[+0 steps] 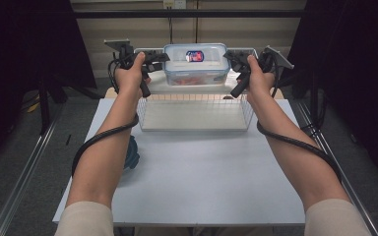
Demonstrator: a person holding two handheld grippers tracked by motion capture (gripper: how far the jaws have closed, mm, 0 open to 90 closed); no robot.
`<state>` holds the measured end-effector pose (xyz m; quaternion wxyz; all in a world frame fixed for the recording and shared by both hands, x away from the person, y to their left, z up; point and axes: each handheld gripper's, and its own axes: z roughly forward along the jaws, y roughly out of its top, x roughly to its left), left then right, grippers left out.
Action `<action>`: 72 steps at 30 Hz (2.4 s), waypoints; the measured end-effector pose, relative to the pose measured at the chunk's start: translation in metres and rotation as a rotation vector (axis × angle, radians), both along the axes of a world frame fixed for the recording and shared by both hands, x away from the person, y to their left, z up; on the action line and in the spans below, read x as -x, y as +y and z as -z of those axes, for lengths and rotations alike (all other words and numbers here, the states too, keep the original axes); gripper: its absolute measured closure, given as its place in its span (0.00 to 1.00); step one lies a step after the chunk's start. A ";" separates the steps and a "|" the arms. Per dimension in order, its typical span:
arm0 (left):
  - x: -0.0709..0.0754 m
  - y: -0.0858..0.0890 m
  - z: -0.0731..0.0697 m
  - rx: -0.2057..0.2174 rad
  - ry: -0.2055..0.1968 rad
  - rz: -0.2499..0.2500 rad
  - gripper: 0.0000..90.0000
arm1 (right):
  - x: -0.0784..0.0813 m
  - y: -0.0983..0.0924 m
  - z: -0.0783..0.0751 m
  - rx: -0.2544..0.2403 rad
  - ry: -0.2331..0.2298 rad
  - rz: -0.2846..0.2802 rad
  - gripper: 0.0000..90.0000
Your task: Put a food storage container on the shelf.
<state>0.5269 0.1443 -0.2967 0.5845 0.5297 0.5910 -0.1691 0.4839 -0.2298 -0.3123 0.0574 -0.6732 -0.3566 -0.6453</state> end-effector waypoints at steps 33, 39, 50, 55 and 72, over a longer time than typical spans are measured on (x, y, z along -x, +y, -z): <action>0.028 -0.008 -0.018 -0.106 -0.087 -0.004 0.42 | 0.029 0.007 -0.010 0.210 -0.098 -0.019 0.35; 0.044 -0.009 -0.015 -0.110 -0.090 0.010 0.33 | 0.046 0.005 -0.009 0.216 -0.106 -0.036 0.32; 0.075 -0.013 -0.007 -0.093 -0.105 0.038 0.27 | 0.081 0.004 -0.004 0.190 -0.118 -0.065 0.30; 0.090 -0.018 -0.003 -0.088 -0.113 0.058 0.25 | 0.092 0.005 -0.003 0.183 -0.124 -0.072 0.29; 0.125 -0.024 0.025 -0.063 -0.119 0.095 0.19 | 0.123 0.008 0.021 0.191 -0.104 -0.117 0.28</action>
